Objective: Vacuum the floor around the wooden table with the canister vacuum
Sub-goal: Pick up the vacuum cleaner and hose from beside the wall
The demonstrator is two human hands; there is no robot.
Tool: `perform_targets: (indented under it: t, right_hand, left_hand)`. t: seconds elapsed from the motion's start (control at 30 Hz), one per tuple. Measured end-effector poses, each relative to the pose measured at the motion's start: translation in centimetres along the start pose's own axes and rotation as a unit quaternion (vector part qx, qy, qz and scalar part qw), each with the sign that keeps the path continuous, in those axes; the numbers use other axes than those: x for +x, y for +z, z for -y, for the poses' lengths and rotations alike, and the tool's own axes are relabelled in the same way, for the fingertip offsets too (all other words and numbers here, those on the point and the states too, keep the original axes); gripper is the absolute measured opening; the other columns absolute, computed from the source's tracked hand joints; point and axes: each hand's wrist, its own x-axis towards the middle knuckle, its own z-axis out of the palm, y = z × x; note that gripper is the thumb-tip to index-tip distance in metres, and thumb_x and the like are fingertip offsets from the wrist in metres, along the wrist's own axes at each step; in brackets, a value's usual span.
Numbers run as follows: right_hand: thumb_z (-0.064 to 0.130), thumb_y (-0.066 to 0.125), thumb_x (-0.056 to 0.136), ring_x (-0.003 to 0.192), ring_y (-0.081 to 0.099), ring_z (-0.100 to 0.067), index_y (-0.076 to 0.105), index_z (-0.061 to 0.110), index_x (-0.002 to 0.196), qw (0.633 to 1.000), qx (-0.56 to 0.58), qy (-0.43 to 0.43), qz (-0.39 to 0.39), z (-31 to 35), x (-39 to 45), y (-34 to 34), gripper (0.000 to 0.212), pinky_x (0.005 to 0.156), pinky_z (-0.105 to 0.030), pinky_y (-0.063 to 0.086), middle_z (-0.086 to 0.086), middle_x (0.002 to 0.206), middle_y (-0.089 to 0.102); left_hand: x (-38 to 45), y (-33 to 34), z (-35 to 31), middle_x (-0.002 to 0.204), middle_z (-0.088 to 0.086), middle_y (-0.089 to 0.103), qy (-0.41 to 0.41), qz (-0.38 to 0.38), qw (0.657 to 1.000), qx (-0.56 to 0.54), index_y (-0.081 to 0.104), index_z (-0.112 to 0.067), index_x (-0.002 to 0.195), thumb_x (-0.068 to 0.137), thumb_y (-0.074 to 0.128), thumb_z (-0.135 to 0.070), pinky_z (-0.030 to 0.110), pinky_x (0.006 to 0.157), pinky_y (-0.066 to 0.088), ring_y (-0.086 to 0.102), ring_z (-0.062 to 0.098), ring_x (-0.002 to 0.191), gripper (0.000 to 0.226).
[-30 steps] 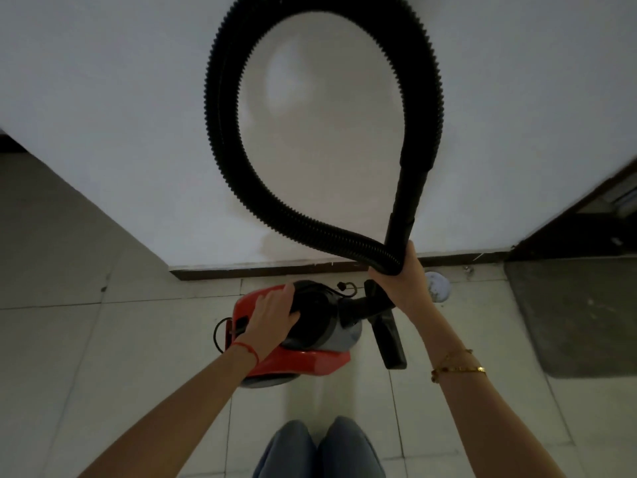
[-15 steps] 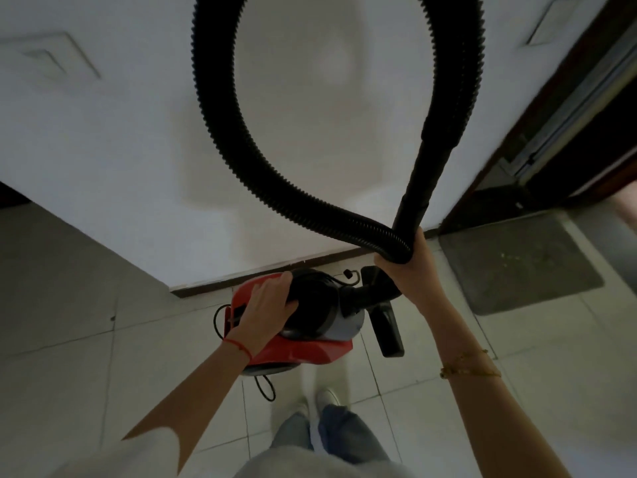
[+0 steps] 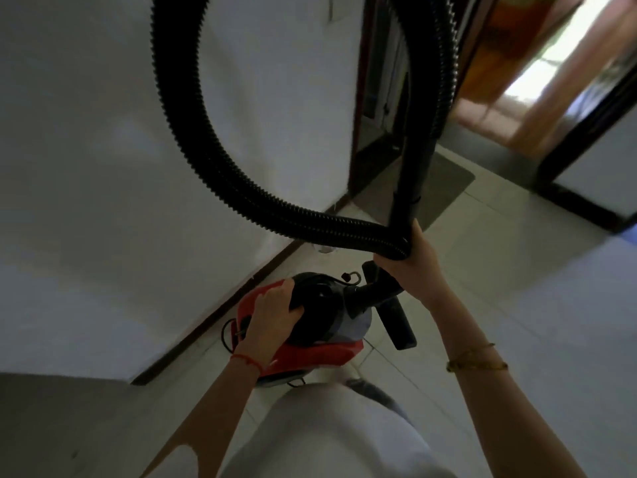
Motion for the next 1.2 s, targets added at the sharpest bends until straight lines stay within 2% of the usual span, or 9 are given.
perform_targets:
  t: [0.07,0.2,0.33,0.53,0.67,0.83,1.03,1.2]
  right_hand:
    - [0.009,0.076,0.07,0.083,0.061,-0.022,0.048,0.012,0.112,0.999,0.001,0.025,-0.044,-0.6,-2.3,-1.4,0.051,0.072,-0.035,0.051,-0.003,0.091,0.061]
    - [0.014,0.074,0.066,0.085,0.06,-0.026,0.048,0.013,0.108,0.989,0.017,0.073,-0.126,-2.0,-7.2,-4.4,0.05,0.077,-0.049,0.053,-0.003,0.09,0.06]
    - [0.011,0.073,0.069,0.087,0.062,-0.024,0.047,0.016,0.109,0.97,0.019,0.138,-0.197,-3.8,-11.9,-7.8,0.048,0.08,-0.053,0.053,-0.002,0.091,0.061]
    - [0.011,0.073,0.069,0.084,0.062,-0.022,0.048,0.016,0.104,0.936,0.024,0.179,-0.303,-6.2,-19.3,-13.2,0.044,0.076,-0.048,0.055,-0.004,0.091,0.061]
    - [0.01,0.071,0.069,0.081,0.06,-0.019,0.048,0.015,0.104,0.911,0.03,0.2,-0.359,-8.2,-24.2,-16.5,0.042,0.074,-0.041,0.054,-0.004,0.089,0.06]
    - [0.008,0.07,0.07,0.078,0.06,-0.013,0.048,0.018,0.105,0.875,0.036,0.231,-0.425,-11.3,-30.8,-21.5,0.042,0.069,-0.032,0.053,0.001,0.087,0.059]
    - [0.008,0.07,0.069,0.074,0.059,-0.015,0.048,0.015,0.104,0.839,0.038,0.259,-0.478,-15.0,-38.5,-28.1,0.042,0.069,-0.037,0.053,0.0,0.085,0.058]
    - [0.007,0.07,0.069,0.069,0.056,-0.012,0.048,0.013,0.103,0.811,0.032,0.273,-0.516,-18.3,-44.7,-33.5,0.041,0.066,-0.039,0.054,0.004,0.079,0.055]
  left_hand:
    - [-0.2,0.5,-1.0,0.094,0.008,0.066,0.031,0.021,0.999,-0.005,0.057,-0.01,0.106,0.086,0.063,-0.024,0.044,0.081,0.05,0.063,0.028,0.087,0.025]
    - [-0.6,2.0,-3.8,0.098,0.006,0.066,0.108,0.073,0.991,-0.002,0.057,-0.012,0.11,0.084,0.063,-0.026,0.043,0.082,0.049,0.062,0.026,0.09,0.029]
    - [-1.4,3.9,-7.5,0.095,0.004,0.065,0.193,0.111,0.975,-0.004,0.057,-0.015,0.106,0.085,0.063,-0.026,0.042,0.079,0.049,0.062,0.025,0.087,0.024]
    - [-3.1,7.5,-14.3,0.096,0.004,0.067,0.294,0.168,0.941,0.008,0.058,-0.015,0.108,0.083,0.064,-0.023,0.041,0.082,0.05,0.062,0.025,0.088,0.027]
    - [-4.9,10.6,-19.1,0.09,0.004,0.067,0.34,0.204,0.918,0.024,0.057,-0.015,0.101,0.084,0.063,-0.021,0.039,0.079,0.051,0.064,0.024,0.085,0.018]
    - [-8.6,14.8,-26.2,0.094,0.004,0.068,0.399,0.24,0.884,0.031,0.058,-0.017,0.11,0.084,0.063,-0.021,0.038,0.081,0.051,0.064,0.025,0.089,0.026]
    - [-14.0,20.2,-34.8,0.097,0.007,0.069,0.468,0.262,0.844,0.022,0.06,-0.019,0.119,0.08,0.064,-0.017,0.038,0.081,0.049,0.064,0.029,0.091,0.039]
    - [-18.7,25.2,-41.8,0.092,0.008,0.071,0.509,0.285,0.812,-0.006,0.063,-0.019,0.113,0.079,0.065,-0.014,0.035,0.075,0.047,0.065,0.03,0.087,0.035]
